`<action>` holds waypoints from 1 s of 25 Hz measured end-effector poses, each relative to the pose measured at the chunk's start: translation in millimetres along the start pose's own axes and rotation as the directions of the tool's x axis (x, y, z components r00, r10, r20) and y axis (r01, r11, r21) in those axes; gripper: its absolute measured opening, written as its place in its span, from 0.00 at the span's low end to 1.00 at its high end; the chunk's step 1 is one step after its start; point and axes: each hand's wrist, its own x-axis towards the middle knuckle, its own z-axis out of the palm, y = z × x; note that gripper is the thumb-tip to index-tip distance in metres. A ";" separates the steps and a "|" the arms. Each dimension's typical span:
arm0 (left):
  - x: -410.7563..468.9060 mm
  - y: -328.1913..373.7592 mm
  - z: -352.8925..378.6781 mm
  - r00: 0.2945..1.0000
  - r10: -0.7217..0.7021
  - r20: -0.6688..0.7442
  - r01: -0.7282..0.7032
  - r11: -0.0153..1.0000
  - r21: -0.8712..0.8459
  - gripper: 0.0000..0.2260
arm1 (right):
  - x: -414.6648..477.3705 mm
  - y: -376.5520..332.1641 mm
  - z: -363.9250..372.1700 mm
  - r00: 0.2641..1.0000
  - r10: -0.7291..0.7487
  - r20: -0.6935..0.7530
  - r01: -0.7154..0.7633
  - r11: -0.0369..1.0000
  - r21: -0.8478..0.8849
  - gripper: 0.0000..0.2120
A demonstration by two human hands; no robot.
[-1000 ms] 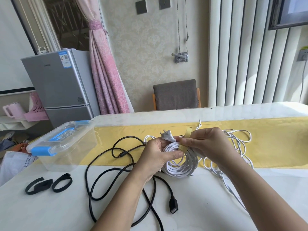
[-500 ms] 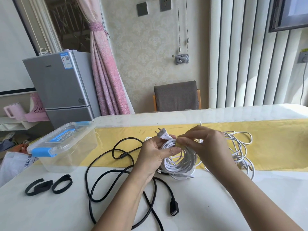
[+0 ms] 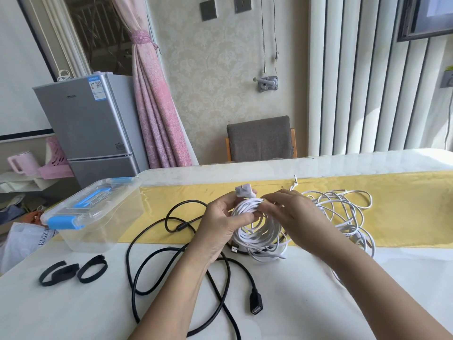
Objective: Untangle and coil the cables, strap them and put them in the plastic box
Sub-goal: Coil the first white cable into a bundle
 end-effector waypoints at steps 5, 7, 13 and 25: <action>-2.5 6.5 -2.5 0.996 0.091 -0.001 -0.091 0.992 0.088 0.16 | 0.4 2.4 -2.0 0.945 0.182 0.270 -0.283 0.870 0.403 0.21; -3.8 5.0 -1.6 0.993 0.115 0.010 -0.115 0.990 0.078 0.15 | -1.0 2.1 -5.5 0.906 0.204 0.370 -0.385 0.759 0.526 0.24; -3.3 5.5 1.6 0.988 0.069 0.141 -0.061 0.996 -0.059 0.14 | -3.7 -3.0 -12.0 0.816 0.126 0.564 -0.577 0.254 0.777 0.13; -2.5 5.3 -14.5 0.967 -0.232 0.107 0.239 0.969 -0.055 0.09 | -4.0 -9.6 11.7 0.915 0.098 0.392 -0.398 0.389 0.831 0.24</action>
